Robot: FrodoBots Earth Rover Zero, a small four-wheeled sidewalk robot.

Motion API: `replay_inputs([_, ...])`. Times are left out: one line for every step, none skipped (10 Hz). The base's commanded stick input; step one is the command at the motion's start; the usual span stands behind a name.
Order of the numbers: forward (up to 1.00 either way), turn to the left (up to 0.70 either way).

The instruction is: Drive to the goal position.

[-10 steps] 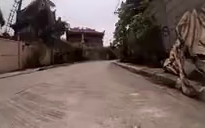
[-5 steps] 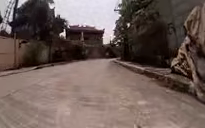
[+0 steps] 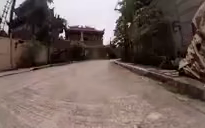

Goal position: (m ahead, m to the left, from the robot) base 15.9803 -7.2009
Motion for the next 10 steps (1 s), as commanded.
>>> replay_inputs([0.70, 0.00])
replay_inputs([0.70, 0.00])
replay_inputs([0.70, 0.00])
replay_inputs([0.70, 0.00])
replay_inputs([0.70, 0.00])
replay_inputs([0.70, 0.00])
replay_inputs([0.70, 0.00])
replay_inputs([0.70, 0.00])
replay_inputs([0.70, 0.00])
replay_inputs([0.70, 0.00])
